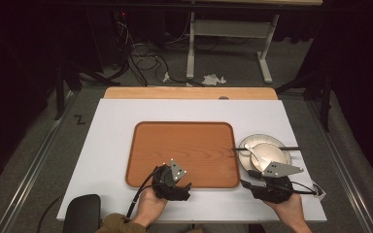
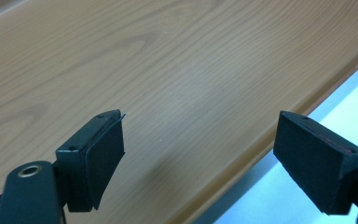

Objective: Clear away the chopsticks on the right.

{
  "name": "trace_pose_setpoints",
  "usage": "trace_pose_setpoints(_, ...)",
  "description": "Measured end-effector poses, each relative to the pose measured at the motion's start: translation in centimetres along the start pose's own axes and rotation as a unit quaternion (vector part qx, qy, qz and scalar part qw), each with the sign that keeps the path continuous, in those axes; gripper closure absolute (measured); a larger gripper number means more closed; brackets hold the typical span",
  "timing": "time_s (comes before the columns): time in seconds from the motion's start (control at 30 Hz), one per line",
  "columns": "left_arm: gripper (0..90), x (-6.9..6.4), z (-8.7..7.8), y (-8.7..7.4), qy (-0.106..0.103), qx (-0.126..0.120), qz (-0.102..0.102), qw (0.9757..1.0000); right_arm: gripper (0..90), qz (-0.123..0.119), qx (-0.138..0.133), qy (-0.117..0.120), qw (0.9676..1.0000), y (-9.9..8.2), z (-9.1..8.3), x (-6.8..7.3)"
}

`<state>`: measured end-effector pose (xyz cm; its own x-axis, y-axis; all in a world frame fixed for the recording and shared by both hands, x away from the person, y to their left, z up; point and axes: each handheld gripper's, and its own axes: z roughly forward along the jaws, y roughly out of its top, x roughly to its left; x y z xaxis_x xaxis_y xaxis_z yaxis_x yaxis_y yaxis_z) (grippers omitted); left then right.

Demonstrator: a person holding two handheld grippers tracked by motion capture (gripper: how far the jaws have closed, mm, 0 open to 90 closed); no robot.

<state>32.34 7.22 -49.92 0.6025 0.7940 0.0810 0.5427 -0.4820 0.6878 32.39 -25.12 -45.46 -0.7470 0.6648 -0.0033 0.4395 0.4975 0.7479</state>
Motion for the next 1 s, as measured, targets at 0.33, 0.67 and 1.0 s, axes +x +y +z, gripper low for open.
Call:
trace_pose_setpoints(0.33, 16.5, 0.0, -0.1, 0.0, -0.001, -0.004, -0.001, 1.0, 62.3, 0.01, -0.028, -0.014, 0.9995, 0.6, -0.9, -0.8)
trace_pose_setpoints(0.67, 16.5, 0.2, -0.3, 0.0, 0.003, -0.018, -0.009, 0.9998, 64.6, 0.025, -0.053, -0.039, 0.9975, 1.8, -2.7, -3.3)
trace_pose_setpoints(1.0, 16.5, 0.5, -0.7, -0.2, 0.011, -0.02, -0.015, 0.9996, 69.0, 0.019, -0.017, -0.076, 0.9968, 3.2, -3.5, -7.0)
